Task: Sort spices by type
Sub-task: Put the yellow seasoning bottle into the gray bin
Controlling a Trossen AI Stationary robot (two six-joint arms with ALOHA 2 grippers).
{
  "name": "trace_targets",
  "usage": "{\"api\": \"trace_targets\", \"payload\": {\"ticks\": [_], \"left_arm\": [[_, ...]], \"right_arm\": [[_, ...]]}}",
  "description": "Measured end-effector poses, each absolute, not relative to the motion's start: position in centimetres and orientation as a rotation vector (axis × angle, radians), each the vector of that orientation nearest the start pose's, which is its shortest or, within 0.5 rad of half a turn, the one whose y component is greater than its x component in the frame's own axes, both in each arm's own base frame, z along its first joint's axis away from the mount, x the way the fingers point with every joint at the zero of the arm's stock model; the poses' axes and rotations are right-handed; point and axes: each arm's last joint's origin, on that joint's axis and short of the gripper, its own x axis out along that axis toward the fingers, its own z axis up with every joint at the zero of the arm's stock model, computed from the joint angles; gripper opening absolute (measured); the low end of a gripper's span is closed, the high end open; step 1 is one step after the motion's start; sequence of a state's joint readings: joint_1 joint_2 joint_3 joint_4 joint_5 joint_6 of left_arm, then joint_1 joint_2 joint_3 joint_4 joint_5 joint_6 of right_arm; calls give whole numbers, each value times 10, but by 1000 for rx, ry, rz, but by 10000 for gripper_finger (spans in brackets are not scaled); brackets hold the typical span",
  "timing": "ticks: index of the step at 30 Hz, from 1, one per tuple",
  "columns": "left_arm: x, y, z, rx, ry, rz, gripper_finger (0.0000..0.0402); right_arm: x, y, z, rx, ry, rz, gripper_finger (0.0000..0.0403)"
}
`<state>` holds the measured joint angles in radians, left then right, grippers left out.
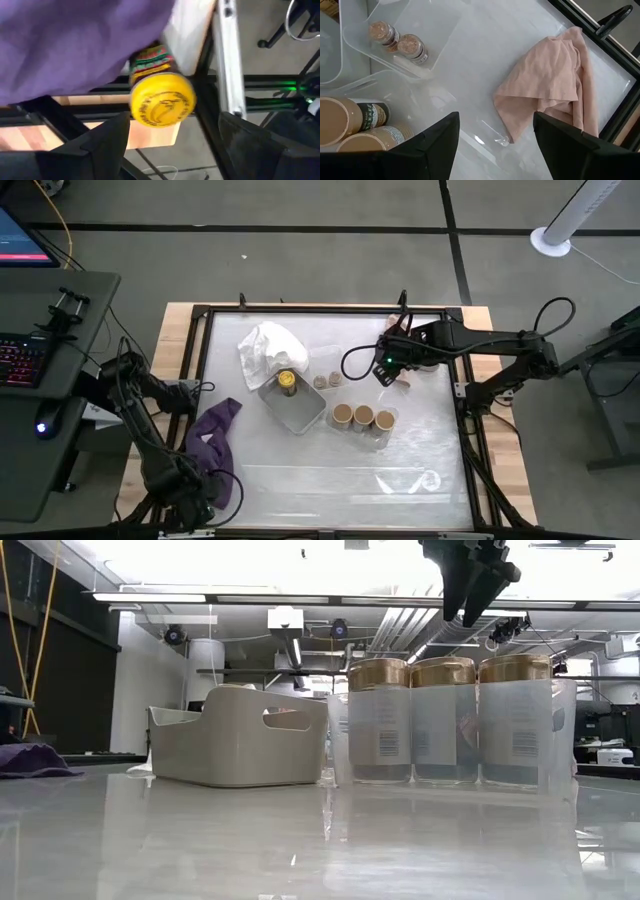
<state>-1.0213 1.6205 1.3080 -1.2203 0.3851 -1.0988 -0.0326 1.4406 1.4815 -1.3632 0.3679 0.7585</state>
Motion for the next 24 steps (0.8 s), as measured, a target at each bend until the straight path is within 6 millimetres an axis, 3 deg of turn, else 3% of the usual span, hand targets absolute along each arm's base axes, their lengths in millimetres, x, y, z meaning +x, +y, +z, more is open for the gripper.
{"api": "trace_targets", "payload": {"ticks": [11,24], "left_arm": [[140,-244,231,-237,1908,-73,291],[140,-244,229,-266,1907,-30,291]], "right_arm": [[251,-19,343,415,1098,-809,250],[251,-19,343,415,1096,-809,250]]}}
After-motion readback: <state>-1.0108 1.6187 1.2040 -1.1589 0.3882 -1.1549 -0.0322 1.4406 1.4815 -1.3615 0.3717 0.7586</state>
